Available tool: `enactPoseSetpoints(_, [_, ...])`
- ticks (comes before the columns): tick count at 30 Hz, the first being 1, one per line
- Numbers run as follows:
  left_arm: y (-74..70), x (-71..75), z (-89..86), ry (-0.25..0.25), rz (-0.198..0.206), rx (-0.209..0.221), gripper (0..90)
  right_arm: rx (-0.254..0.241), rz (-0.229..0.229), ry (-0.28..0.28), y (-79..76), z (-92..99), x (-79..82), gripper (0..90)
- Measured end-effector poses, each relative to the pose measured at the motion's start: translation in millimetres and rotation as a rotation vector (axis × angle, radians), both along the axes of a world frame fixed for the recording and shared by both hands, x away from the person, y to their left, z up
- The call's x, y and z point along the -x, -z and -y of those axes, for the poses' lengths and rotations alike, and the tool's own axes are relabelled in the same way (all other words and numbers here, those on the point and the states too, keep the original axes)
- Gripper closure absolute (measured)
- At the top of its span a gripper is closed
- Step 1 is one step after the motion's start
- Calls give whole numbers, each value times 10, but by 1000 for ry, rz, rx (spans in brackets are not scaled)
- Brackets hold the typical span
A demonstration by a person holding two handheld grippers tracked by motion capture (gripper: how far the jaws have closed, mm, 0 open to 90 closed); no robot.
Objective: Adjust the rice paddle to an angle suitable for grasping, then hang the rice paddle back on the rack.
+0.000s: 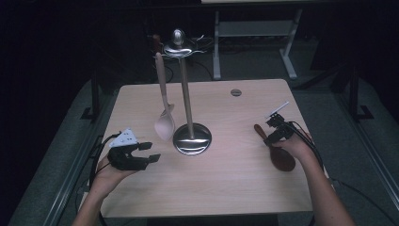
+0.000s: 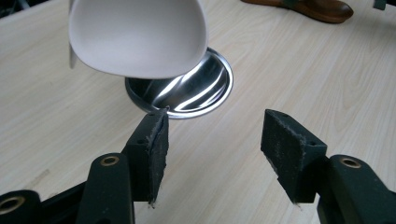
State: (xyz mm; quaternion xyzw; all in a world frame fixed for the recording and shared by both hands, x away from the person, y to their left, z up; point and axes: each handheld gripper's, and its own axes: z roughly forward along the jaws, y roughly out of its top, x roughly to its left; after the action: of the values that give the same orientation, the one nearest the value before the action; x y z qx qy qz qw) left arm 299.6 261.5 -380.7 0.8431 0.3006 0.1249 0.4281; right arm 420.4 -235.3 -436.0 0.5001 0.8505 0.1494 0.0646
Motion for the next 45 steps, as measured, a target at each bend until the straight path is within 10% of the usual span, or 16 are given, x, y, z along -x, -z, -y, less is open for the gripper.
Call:
enactPoseSetpoints(16, [64, 1, 22, 4, -22, -13, 413, 78, -139, 42, 30, -151, -206, 775])
enactPoseSetpoints(27, [47, 13, 27, 11, -20, -4, 413, 74, -154, 53, 18, -143, -227, 783])
enactPoseSetpoints(33, [7, 11, 27, 14, -21, 42, 413, -24, -53, 64, -78, -63, -96, 783])
enactPoseSetpoints(45, [-250, 45, 265, -10, 44, 116, 392, -273, 307, -18, -365, -184, 383, 785])
